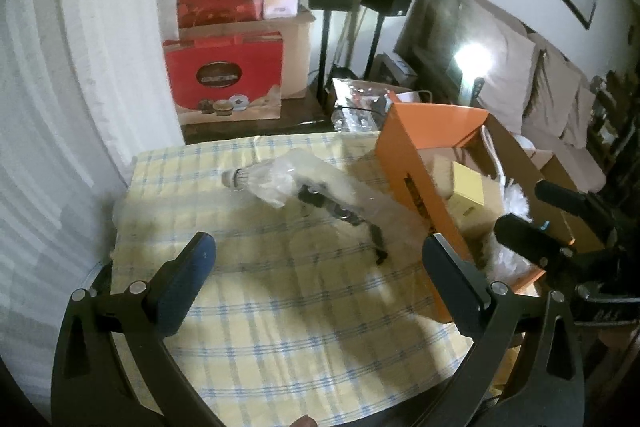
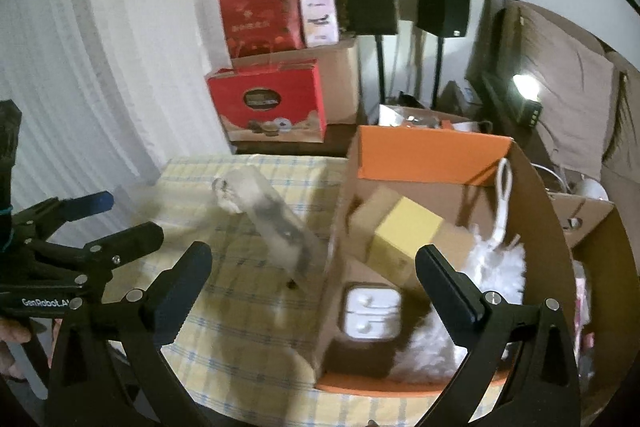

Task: Organize objects
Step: 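Withdraw both tools from the box toward the clear plastic tube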

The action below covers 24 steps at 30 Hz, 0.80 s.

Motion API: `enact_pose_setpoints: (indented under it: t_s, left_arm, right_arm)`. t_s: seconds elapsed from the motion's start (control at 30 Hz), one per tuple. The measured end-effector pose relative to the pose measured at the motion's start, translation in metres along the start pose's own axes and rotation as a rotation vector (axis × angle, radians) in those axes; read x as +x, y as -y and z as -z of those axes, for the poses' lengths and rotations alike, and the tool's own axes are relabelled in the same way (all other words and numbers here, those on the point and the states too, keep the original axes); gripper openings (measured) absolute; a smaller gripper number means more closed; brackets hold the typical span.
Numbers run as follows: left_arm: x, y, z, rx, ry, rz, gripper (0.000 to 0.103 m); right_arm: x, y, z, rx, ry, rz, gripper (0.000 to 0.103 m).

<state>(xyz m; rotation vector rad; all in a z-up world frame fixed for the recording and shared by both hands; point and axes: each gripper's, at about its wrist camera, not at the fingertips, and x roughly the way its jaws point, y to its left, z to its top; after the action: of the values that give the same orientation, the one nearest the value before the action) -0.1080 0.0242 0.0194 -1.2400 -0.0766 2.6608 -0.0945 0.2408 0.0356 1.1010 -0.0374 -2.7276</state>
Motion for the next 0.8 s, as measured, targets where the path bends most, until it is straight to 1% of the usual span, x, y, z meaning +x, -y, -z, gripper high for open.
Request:
enact_pose_setpoints:
  t_s: [0.1, 0.27, 0.43, 0.53, 0.6, 0.67, 0.8]
  left_arm:
    - [-0.002, -0.015, 0.001, -0.02, 0.002, -0.017, 0.103]
    - [0.0, -0.042, 0.003, -0.079, -0.003, -0.022, 0.103]
    - [0.007, -0.067, 0.009, -0.119, -0.009, -0.027, 0.103]
    - [0.013, -0.08, 0.012, -0.138, -0.014, -0.035, 0.103]
    - [0.017, -0.088, 0.013, -0.148, -0.017, -0.038, 0.103]
    - [0.02, -0.095, 0.013, -0.154, -0.018, -0.044, 0.103]
    - [0.025, -0.109, 0.013, -0.177, -0.016, -0.049, 0.103]
  right_arm:
    - [0.006, -0.007, -0.004, -0.006, 0.001, -0.022, 0.103]
    - [0.021, -0.021, -0.014, -0.043, -0.008, -0.055, 0.103]
    - [0.042, -0.032, -0.024, -0.087, -0.043, -0.067, 0.102]
    - [0.061, -0.038, -0.028, -0.121, -0.079, -0.049, 0.099]
    - [0.074, -0.041, -0.029, -0.139, -0.107, -0.039, 0.093]
    - [0.086, -0.042, -0.028, -0.15, -0.129, -0.034, 0.09]
    - [0.107, -0.047, -0.028, -0.176, -0.161, -0.026, 0.089]
